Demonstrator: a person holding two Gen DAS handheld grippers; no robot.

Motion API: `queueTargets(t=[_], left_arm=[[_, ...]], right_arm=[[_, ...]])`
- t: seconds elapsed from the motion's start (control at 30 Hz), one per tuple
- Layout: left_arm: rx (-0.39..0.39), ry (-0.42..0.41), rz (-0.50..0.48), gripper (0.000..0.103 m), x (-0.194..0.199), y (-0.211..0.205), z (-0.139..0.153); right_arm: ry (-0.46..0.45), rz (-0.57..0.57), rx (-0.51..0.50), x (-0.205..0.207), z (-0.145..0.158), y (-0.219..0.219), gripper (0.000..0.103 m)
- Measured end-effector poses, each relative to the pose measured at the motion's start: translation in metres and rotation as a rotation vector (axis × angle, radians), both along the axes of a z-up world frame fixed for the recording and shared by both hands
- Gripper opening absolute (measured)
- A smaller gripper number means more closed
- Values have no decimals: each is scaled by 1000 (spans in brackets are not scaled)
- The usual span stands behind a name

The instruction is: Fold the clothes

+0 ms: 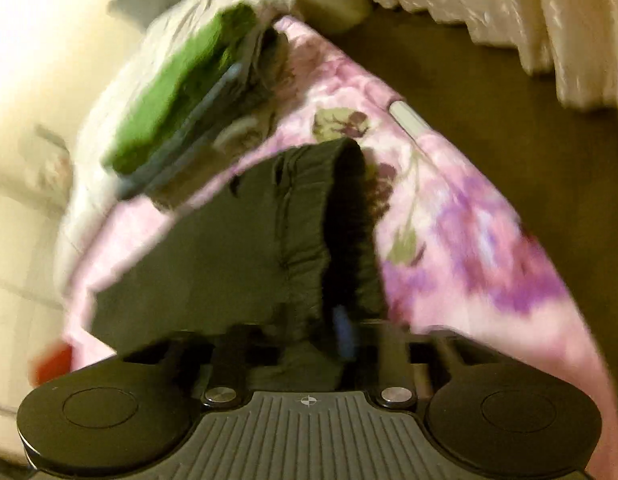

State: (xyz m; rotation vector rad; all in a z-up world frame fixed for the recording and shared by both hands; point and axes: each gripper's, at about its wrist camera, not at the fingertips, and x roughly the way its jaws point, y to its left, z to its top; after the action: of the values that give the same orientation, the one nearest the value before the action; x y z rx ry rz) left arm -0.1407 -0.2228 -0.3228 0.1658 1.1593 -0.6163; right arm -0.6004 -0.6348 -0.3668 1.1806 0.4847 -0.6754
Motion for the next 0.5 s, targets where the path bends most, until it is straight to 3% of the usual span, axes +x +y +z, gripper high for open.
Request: queueTargets(t=[0.07, 0.2, 0.5], left_arm=[[4, 6, 10, 28, 0, 4, -2], [3, 14, 11, 29, -2, 8, -4], [15, 22, 10, 29, -10, 16, -12]], right_arm=[[-70, -26, 66, -18, 5, 5, 39], [-58, 45, 119, -32, -2, 19, 39], [-28, 147, 26, 2, -5, 13, 39]])
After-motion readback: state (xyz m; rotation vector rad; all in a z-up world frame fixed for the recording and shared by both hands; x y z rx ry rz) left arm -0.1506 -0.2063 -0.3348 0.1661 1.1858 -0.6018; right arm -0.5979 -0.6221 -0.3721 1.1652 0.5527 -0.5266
